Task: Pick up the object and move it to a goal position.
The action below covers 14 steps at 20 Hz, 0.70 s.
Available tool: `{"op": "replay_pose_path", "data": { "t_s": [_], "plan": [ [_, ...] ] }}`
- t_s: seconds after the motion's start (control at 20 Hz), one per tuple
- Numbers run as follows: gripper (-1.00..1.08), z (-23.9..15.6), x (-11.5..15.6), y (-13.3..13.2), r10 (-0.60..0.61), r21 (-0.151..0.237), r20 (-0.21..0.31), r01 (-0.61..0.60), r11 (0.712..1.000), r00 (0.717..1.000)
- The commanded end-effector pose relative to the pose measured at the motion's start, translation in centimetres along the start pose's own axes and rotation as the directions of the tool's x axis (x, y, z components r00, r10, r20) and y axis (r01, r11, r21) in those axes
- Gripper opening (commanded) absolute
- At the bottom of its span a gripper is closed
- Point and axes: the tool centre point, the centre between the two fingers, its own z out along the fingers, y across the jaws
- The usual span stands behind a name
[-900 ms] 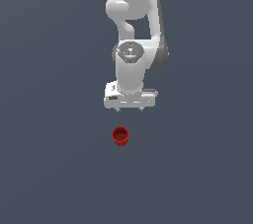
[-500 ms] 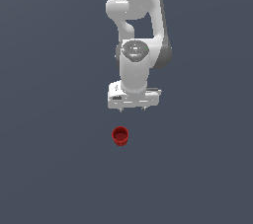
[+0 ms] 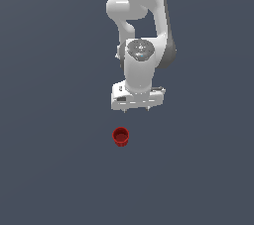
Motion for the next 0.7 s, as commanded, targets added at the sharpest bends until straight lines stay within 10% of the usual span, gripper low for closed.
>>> {"op": "replay_pose_path", "data": {
  "t_s": [0.0,0.65],
  "plan": [
    [1.0,0.1,0.3,0.2,-0.01,-0.001,0.0,0.01,1.0,1.0],
    [1.0,2.3,4.4,4.0,-0.182,-0.014,-0.009,0.182,0.983,0.983]
  ]
}}
